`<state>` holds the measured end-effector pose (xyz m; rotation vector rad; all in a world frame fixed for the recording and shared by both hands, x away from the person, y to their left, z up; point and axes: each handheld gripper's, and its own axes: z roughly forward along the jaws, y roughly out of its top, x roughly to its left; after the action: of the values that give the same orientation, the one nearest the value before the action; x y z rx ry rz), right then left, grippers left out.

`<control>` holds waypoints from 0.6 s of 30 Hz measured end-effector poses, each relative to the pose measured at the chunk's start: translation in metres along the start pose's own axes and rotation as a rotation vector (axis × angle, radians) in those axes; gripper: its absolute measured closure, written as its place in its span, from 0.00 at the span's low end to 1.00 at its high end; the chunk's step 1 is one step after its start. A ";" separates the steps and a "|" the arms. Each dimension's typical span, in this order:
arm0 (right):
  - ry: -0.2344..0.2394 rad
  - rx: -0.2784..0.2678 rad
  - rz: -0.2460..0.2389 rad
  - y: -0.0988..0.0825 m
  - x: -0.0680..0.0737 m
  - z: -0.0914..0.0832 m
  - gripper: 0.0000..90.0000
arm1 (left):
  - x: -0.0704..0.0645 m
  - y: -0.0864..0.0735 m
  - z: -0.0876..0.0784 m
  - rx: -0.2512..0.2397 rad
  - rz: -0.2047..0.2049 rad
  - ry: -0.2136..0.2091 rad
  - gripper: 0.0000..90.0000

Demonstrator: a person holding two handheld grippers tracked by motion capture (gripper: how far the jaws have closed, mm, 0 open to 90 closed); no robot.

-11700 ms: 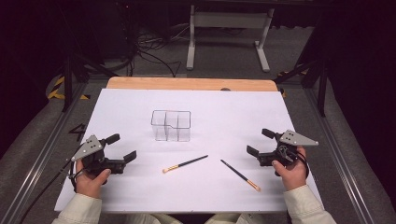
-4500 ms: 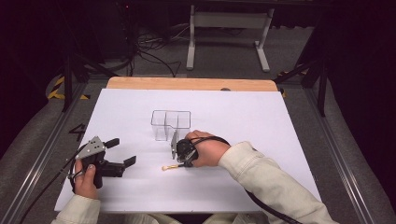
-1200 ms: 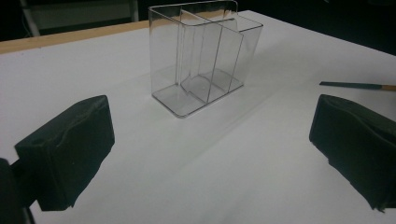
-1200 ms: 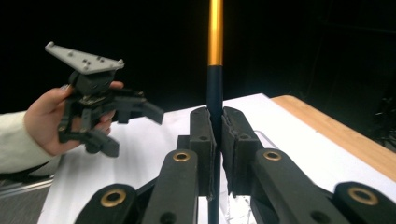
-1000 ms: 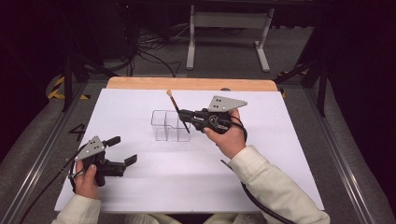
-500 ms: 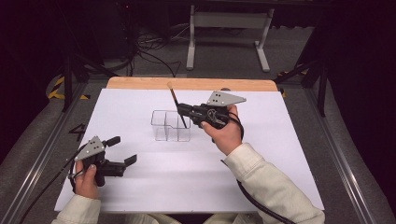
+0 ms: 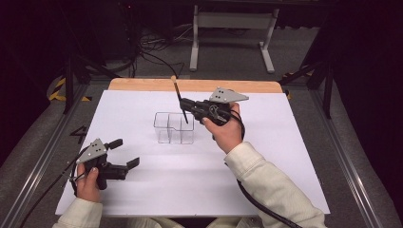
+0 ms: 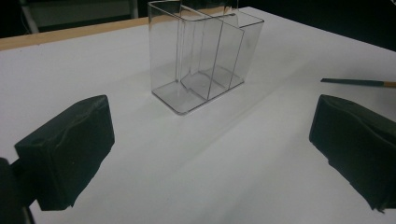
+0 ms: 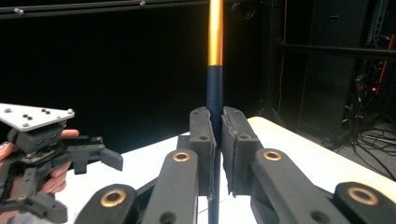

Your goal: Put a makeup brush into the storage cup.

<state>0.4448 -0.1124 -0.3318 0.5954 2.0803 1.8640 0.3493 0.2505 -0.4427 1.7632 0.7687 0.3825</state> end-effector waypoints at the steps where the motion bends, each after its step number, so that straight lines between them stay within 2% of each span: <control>1: -0.001 -0.003 0.002 0.000 -0.001 0.002 0.93 | 0.000 0.000 0.000 0.000 0.001 0.000 0.01; 18: -0.034 -0.009 0.021 -0.004 -0.011 0.024 0.93 | 0.001 0.000 0.000 0.004 0.002 -0.001 0.01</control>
<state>0.4653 -0.0973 -0.3389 0.6450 2.0510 1.8608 0.3498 0.2516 -0.4431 1.7681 0.7680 0.3812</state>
